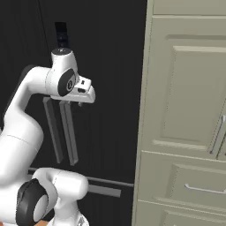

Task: Open the fridge, remove the pear, lemon, and shrimp, and place them on any counter.

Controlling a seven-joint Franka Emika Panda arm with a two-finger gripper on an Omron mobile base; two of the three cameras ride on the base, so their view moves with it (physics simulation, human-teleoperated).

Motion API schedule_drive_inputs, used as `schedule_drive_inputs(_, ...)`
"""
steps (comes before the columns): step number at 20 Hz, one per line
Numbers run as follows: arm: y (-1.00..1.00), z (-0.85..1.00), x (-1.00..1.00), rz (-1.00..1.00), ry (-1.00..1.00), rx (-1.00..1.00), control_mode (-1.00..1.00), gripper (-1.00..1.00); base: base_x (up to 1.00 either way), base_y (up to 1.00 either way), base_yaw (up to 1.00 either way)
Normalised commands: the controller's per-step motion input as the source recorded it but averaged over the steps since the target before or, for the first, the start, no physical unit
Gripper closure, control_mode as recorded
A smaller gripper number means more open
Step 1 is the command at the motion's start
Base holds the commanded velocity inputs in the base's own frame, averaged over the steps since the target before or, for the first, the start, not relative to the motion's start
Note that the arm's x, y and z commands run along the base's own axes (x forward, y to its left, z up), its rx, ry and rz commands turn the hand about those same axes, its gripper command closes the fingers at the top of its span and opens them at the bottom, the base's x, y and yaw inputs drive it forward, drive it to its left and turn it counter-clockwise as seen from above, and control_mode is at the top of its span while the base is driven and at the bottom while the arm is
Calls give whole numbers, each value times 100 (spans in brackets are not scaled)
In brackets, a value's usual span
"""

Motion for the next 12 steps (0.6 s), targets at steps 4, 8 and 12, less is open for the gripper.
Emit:
schedule_drive_inputs(4,0,0,0,0,0,0,100,-100,-20,12,2)
schedule_drive_inputs(8,0,0,0,0,0,0,100,-100,-34,56,3)
schedule_drive_inputs(12,0,0,0,0,0,0,100,-100,-40,60,0)
